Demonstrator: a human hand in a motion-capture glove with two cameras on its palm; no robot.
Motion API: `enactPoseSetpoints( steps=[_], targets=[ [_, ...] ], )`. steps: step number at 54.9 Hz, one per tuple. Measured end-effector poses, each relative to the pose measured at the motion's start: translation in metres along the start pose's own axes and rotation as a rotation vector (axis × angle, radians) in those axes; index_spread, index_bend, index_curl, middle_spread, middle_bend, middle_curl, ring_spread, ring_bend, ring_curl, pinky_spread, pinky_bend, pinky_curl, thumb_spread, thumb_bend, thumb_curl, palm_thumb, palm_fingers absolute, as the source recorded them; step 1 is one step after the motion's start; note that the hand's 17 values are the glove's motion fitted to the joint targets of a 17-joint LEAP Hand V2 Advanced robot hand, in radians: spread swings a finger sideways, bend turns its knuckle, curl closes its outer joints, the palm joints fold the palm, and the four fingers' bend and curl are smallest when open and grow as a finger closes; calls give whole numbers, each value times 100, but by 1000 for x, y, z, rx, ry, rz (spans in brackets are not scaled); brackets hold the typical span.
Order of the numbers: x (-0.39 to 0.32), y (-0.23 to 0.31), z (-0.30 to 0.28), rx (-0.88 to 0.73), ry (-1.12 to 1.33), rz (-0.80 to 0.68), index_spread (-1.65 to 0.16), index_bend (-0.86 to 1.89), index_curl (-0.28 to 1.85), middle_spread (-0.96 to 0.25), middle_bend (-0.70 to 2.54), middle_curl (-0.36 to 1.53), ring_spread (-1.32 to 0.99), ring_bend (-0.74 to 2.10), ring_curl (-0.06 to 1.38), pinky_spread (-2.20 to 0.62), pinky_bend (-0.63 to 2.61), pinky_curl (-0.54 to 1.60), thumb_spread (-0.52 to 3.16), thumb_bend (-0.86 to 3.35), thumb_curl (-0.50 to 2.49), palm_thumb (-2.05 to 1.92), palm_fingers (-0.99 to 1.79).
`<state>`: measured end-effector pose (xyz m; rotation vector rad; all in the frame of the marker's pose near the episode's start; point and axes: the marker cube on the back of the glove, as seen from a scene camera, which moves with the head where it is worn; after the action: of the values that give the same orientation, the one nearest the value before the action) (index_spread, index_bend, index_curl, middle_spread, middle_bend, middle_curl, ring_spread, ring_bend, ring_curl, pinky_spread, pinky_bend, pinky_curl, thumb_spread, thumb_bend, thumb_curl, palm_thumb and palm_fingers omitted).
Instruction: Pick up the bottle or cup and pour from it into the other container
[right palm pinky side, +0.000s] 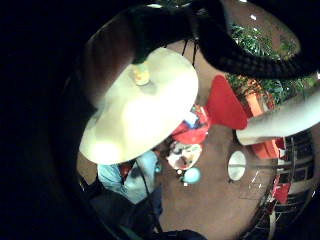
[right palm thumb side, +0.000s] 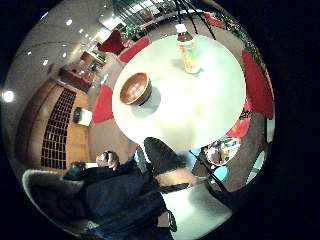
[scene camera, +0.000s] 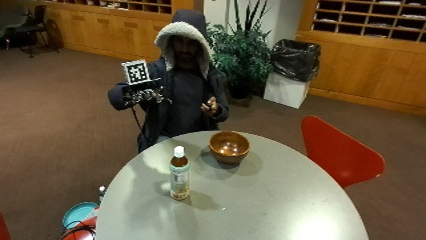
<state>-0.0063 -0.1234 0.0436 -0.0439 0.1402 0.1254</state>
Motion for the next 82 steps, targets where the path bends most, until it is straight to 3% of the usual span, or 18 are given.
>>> enactPoseSetpoints(
  steps=[9, 14, 17, 23, 29, 33, 40, 46, 53, 65, 79, 82],
  targets=[
    [-3, -28, 12, -88, -17, -48, -38, 31, 36, 3, 17, 25, 18, 16, 10, 39, 46, 33, 94, -3, 35, 42, 21],
    [-2, -43, 23, -155, -26, 27, -38, 30, 36, 4, 17, 25, 19, 16, 10, 39, 47, 34, 94, -3, 35, 41, 20],
    [-1, -60, 38, -95, -37, 63, -38, 28, 36, 4, 17, 25, 19, 16, 10, 39, 48, 34, 94, -3, 35, 41, 19],
    [9, -88, 67, -158, -67, 52, -37, 26, 35, 5, 17, 26, 19, 16, 10, 39, 49, 35, 93, -3, 35, 41, 18],
    [19, -127, 107, 39, -103, 78, -36, 26, 35, 7, 17, 25, 20, 17, 11, 39, 50, 35, 93, -3, 35, 41, 17],
    [22, -127, 127, -121, -164, 146, -36, 26, 35, 7, 16, 25, 20, 16, 11, 40, 50, 35, 92, -3, 35, 41, 17],
    [27, -157, 160, -13, -267, 130, -35, 24, 35, 8, 17, 25, 20, 17, 11, 40, 51, 35, 91, -3, 36, 43, 16],
    [26, -161, 179, -140, -396, 233, -34, 23, 35, 8, 17, 25, 21, 17, 11, 40, 52, 35, 90, -3, 36, 44, 16],
    [20, -181, 201, -150, -565, 291, -32, 22, 35, 9, 17, 25, 21, 18, 12, 40, 53, 35, 89, -3, 36, 46, 19],
    [10, -197, 236, -76, -850, 289, -25, 15, 33, 8, 18, 25, 21, 31, 18, 40, 56, 35, 86, -1, 38, 56, 42],
    [2, -212, 250, 132, -1052, 288, -29, 15, 34, -14, 30, 34, -3, 52, 29, 28, 34, 30, 79, 2, 46, 85, 106],
    [2, -212, 252, 165, -1055, 282, -29, 13, 34, -17, 30, 35, -8, 55, 31, 25, 33, 31, 76, 0, 48, 88, 110]
  ],
)
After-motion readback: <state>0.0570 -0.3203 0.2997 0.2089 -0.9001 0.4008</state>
